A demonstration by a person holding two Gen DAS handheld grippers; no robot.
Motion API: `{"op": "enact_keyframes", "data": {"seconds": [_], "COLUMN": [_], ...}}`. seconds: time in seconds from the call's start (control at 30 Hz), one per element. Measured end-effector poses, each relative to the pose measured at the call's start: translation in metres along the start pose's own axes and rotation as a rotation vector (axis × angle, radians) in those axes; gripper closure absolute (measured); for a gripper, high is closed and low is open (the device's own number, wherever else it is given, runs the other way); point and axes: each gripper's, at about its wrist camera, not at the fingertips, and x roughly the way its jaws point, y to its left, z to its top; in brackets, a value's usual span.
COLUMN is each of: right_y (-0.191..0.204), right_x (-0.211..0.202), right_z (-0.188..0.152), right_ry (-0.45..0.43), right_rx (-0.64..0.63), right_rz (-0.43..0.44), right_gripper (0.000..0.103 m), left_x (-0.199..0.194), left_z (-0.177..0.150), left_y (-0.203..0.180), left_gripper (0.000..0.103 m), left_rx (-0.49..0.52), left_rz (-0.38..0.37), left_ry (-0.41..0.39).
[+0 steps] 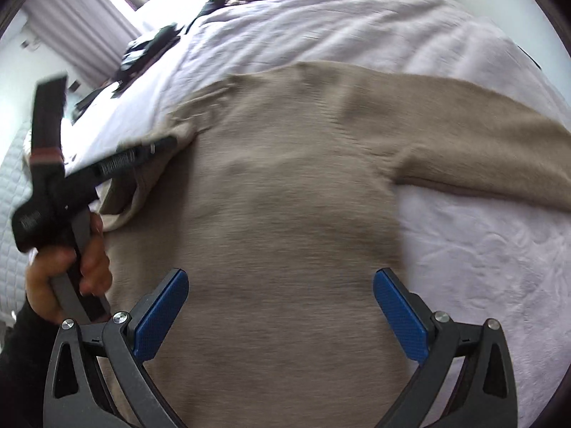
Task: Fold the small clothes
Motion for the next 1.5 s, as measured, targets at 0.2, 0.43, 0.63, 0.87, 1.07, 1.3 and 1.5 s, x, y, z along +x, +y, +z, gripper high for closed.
{"op": "enact_keyframes", "data": {"seconds": [0.2, 0.43, 0.63, 0.87, 1.07, 1.3, 1.5], "right_y": [0.009, 0.135, 0.238, 0.210, 0.041, -0.058, -0.027], "right_x": [0.008, 0.030, 0.091, 0.097, 0.060, 0.064, 0.073], "right_z": [0.013, 0.019, 0.002, 0.038, 0.089, 0.060, 0.080], "right_ry": [-0.004, -0.120, -0.220, -0.145, -0.081, -0.056, -0.073], "right_rx": [-0.075, -0.593, -1.069, -0.845, 0.017, 0.447, 0.382], "right_rz": [-0.068, -0.235, -0.437, -0.327, 0.005, 0.381, 0.278], "right_gripper": [0.000, 0.000, 0.000, 0.091, 0.089, 0.052, 0.054], "left_x": [-0.044, -0.097, -0.078, -0.060, -0.056, -0.062, -0.052], "left_z": [-0.016, -0.040, -0.071, -0.090, -0.086, -0.069, -0.061], "left_y": [0.030, 0.132, 0.213, 0.222, 0.223, 0.219, 0.217], "left_gripper": [0.020, 0.020, 0.020, 0.020, 0.018, 0.018, 0.018], "left_rx": [-0.021, -0.151, -0.392, -0.405, -0.393, -0.372, -0.360], "left_rz": [-0.030, 0.207, 0.240, 0.238, 0.250, 0.282, 0.312], "left_ry": [-0.085, -0.184, -0.063, -0.046, -0.045, -0.053, -0.014]}}
